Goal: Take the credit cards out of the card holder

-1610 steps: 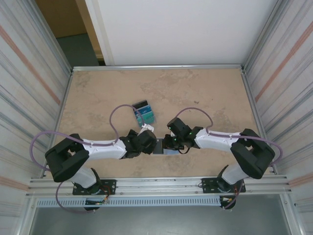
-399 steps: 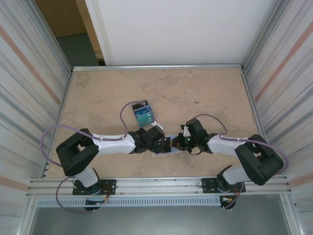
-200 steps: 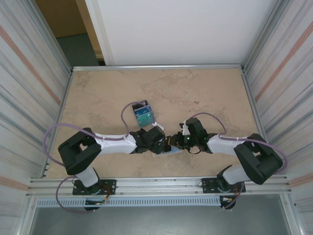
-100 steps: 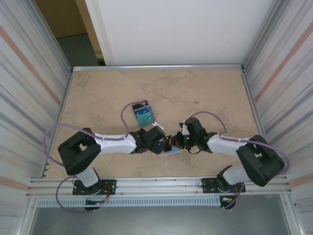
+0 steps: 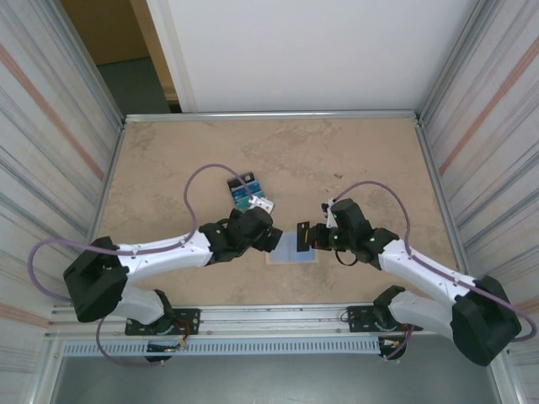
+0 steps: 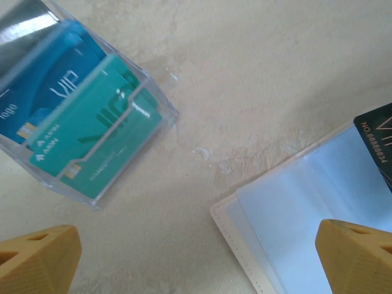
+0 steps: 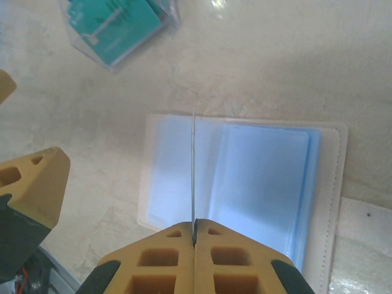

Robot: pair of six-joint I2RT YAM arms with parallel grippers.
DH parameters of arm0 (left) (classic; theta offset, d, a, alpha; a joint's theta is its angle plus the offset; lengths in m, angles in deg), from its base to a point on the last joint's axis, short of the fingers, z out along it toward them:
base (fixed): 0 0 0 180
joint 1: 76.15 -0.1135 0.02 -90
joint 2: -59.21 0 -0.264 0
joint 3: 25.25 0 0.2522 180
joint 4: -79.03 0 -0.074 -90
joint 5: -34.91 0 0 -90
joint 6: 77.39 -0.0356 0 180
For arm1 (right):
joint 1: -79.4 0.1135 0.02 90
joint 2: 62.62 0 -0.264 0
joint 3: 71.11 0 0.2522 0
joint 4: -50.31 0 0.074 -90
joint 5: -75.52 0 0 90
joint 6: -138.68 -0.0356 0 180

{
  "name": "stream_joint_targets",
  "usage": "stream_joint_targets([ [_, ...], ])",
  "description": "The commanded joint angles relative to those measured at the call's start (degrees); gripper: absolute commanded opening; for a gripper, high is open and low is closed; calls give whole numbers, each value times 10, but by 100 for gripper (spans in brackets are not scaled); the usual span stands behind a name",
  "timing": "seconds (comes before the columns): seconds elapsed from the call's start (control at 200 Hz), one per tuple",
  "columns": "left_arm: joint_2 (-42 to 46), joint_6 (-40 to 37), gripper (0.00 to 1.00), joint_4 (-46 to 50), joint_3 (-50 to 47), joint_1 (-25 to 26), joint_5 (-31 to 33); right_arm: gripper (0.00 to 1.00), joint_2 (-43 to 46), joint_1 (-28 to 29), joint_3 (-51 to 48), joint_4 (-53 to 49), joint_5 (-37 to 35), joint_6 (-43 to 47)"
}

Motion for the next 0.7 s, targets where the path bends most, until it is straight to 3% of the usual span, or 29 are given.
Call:
stream_joint_targets([
  [0.0, 39, 19, 99, 1, -14, -5, 11, 0, 43, 2, 14, -18, -10, 37],
  [0.205, 100, -27, 99, -40, -28, -20, -60, 0, 87, 3, 4, 43, 60, 62],
  [0.346, 144, -147, 95, -50, -22, -34, -123, 0, 94, 13, 29, 12, 67, 124],
  [0.501, 178, -290, 88, -25, -2, -90, -303, 0, 92, 26, 59, -22, 92, 210],
  [0.606, 172, -339, 83, -1, 21, -145, -450, 0, 82, 34, 84, -47, 121, 255],
  [0.697, 158, -383, 82, 12, 37, -166, -527, 0, 68, 41, 107, -70, 142, 290],
])
